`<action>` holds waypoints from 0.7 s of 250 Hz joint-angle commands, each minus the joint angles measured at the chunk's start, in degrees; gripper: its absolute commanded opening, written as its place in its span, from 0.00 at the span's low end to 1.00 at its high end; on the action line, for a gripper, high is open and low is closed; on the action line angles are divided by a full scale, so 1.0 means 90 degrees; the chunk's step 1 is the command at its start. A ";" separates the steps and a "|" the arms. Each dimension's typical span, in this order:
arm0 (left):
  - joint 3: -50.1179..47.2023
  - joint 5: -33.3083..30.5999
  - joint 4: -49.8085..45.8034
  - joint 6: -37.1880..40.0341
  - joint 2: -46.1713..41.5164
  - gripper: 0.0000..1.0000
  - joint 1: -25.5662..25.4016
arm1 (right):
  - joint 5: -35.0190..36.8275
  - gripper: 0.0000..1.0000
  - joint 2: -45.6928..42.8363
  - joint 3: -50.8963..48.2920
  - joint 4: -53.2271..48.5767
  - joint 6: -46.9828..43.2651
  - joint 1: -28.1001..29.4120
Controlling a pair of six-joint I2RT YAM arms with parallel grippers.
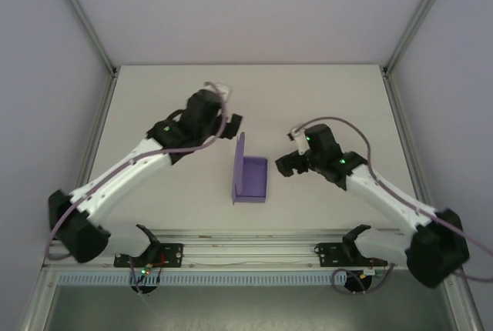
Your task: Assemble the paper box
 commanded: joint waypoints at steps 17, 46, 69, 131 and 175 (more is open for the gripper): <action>-0.1467 -0.0344 -0.0234 -0.1843 -0.1065 1.00 0.0623 | -0.1557 0.92 0.1628 0.0997 0.0238 -0.1989 0.0056; -0.2157 -0.0309 -0.0266 -0.2014 -0.1812 1.00 0.0685 | -0.1931 0.83 0.2840 0.1860 -0.0020 -0.2212 0.0085; -0.2439 -0.0448 -0.0379 -0.2097 -0.2263 1.00 0.0700 | -0.2235 0.77 0.3594 0.2464 -0.0445 -0.2378 0.0148; -0.2556 -0.0634 -0.0560 -0.2140 -0.2706 1.00 0.0711 | -0.1383 0.36 0.4162 0.2635 0.0218 -0.1437 0.0410; -0.2398 -0.0759 -0.0512 -0.2239 -0.2573 1.00 0.0709 | 0.0313 0.16 0.3548 0.1732 0.1421 -0.0008 0.0690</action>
